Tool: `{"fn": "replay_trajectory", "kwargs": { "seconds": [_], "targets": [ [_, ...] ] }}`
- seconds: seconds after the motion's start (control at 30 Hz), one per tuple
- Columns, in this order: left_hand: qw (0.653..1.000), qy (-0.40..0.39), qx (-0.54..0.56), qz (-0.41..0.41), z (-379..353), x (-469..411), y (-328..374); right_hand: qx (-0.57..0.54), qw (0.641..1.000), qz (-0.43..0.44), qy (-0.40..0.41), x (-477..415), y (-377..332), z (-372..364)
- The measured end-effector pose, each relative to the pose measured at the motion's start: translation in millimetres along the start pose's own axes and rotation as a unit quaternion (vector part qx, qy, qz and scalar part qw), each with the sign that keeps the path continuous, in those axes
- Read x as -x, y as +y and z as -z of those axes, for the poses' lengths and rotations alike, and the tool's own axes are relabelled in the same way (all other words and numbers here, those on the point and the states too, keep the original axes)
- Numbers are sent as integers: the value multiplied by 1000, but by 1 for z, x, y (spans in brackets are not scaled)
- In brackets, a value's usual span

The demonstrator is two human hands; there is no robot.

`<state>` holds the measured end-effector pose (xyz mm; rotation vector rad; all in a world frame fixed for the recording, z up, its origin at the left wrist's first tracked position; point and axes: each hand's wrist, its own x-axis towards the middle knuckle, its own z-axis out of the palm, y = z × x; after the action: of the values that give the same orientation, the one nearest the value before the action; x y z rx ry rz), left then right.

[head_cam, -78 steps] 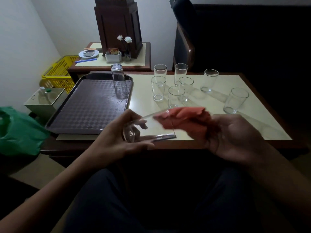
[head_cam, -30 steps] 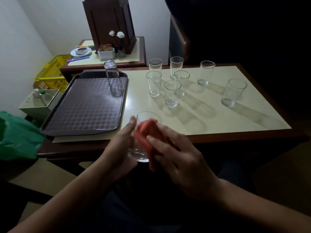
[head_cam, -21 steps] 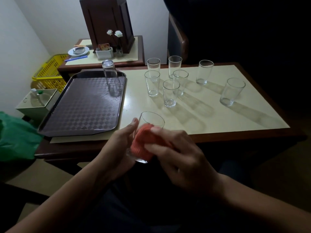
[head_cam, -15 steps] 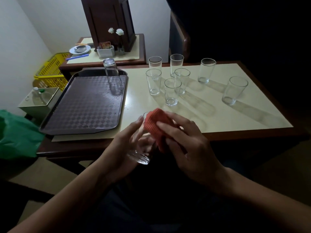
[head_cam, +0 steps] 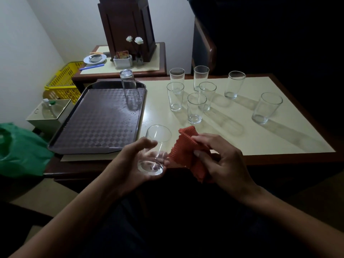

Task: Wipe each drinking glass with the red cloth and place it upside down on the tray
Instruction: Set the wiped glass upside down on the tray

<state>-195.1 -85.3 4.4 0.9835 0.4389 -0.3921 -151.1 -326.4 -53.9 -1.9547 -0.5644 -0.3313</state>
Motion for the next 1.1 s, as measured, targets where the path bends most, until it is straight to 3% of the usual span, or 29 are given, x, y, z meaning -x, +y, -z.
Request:
{"fn": "replay_trajectory", "kwargs": {
  "seconds": [0.13, 0.2, 0.3, 0.47, 0.6, 0.7, 0.77, 0.93, 1.1],
  "targets": [
    [985, 82, -134, -66, 19, -26, 32, -18, 998, -48, 20, -16, 8, -2],
    [955, 140, -237, -112, 37, -43, 53, -25, 998, -56, 24, -27, 11, -7],
    [910, 218, -302, -184, 68, -72, 89, -38, 997, -70, 19, -45, 16, -17],
    [803, 287, -438, -285, 120, -124, 134, -61, 993, -100, 8, -69, 31, -44],
    [711, 332, -529, -322, 149, -164, 163, -75, 992, -100, -9, -87, 36, -60],
    [670, 357, -568, -319, 158, -193, 185, -77, 992, -104, -9, -102, 39, -68],
    [666, 374, -563, -314, 163, -208, 197, -71, 992, -102, -13, -108, 42, -73],
    [707, 399, -501, -299, 175, -237, 221, -64, 993, -100, -22, -118, 47, -76],
    [695, 401, -513, -305, 182, -262, 229, -62, 991, -112, -28, -124, 52, -76]
  ]
}}
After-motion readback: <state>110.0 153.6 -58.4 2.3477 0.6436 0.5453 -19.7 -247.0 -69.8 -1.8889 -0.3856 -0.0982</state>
